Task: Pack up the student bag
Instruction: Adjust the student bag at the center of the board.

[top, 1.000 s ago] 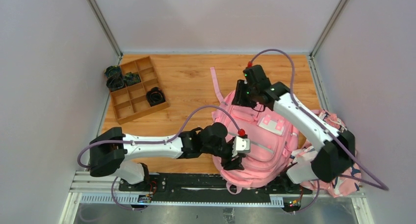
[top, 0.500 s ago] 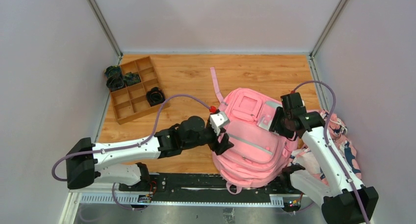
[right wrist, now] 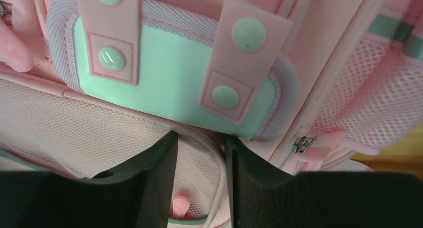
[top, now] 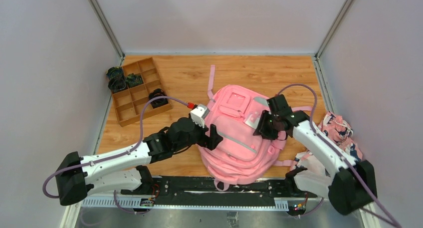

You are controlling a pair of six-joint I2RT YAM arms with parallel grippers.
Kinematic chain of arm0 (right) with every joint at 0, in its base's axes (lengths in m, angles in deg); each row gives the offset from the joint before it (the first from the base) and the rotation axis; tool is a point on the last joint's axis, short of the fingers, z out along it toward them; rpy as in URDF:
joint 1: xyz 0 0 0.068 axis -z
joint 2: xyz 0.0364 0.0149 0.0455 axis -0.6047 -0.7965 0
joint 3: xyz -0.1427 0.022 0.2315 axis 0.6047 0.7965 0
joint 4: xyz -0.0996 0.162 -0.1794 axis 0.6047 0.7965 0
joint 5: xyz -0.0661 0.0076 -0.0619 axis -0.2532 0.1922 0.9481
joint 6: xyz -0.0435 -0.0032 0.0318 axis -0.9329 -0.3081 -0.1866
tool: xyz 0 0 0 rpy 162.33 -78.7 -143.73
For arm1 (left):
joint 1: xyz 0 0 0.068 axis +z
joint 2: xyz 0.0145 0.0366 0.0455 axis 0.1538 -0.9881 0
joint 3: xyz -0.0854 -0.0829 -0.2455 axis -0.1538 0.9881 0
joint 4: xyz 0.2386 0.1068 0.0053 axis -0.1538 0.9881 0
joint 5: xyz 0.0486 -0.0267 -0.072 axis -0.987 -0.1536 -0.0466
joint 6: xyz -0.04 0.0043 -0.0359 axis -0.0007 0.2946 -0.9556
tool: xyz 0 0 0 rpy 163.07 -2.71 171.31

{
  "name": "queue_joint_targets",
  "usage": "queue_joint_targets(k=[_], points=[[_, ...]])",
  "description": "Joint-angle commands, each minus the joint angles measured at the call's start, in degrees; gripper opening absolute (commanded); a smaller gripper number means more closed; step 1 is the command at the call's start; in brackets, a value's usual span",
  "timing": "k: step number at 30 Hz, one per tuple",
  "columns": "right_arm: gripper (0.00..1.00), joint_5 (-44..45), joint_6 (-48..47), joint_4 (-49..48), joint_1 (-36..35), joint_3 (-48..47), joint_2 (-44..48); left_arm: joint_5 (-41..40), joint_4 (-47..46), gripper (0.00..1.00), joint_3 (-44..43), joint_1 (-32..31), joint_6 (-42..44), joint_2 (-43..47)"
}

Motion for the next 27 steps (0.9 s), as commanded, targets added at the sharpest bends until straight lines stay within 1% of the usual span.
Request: queue_joint_targets(k=[1,2,3,5,8,10,11,12,15,18,19,20,22,25,27], points=[[0.43,-6.23,4.27,-14.15,-4.67,-5.58,-14.71,-7.36,6.26,0.9,-2.91,2.39,-0.66,4.34],[0.43,-5.71,3.51,-14.62,-4.7,-8.43,-17.75,-9.46,8.15,0.98,-3.43,2.72,-0.47,5.12],[0.43,-5.03,2.48,-14.58,-4.67,-11.62,-20.1,-11.48,9.93,1.0,-3.84,3.03,-0.76,5.84],[0.46,-3.31,0.05,-12.86,-4.71,-17.33,-23.17,-13.56,12.09,1.0,-4.03,3.73,-1.69,7.1],[0.53,-1.04,-3.92,-10.35,-4.69,-21.91,-22.22,-13.85,15.28,1.0,-4.97,4.7,-3.83,8.24],[0.54,1.59,-7.09,-8.34,-4.76,-22.31,-19.85,-17.6,19.62,1.0,-6.27,4.75,-9.84,10.13],[0.55,3.14,-9.24,-6.88,-4.76,-22.05,-18.47,-19.46,21.98,1.0,-6.55,4.75,-13.03,11.69],[0.55,4.14,-10.51,-5.56,-4.78,-21.48,-17.01,-19.41,22.96,1.0,-6.38,4.75,-16.65,13.71],[0.56,3.03,-14.42,-4.56,-5.43,-16.58,-10.5,-14.86,24.94,1.0,-5.91,4.77,-27.99,17.42],[0.55,-1.28,-18.18,-6.56,-8.19,-10.8,-3.96,-11.35,32.21,1.0,-7.82,4.67,-37.38,14.08],[0.54,-1.96,-18.91,-6.55,-9.74,-9.86,-2.51,-9.91,32.85,1.0,-7.88,4.68,-39.71,12.57],[0.53,-2.42,-19.41,-6.1,-11.61,-9.34,-1.16,-8.65,32.25,1.0,-7.44,4.62,-41.87,11.49],[0.52,-2.81,-19.7,-6.71,-17.15,-8.18,1.94,-6.59,27.46,1.0,-5.96,4.61,-43.28,9.88],[0.52,-2.06,-18.47,-12.45,-24.46,-5.05,6.28,-6.64,24.57,1.0,-4.78,4.57,-46.28,7.66],[0.52,-0.76,-16.83,-17.04,-28.47,-2.83,7.69,-7.1,24.32,1.0,-4.86,4.58,-48.27,6.31]])
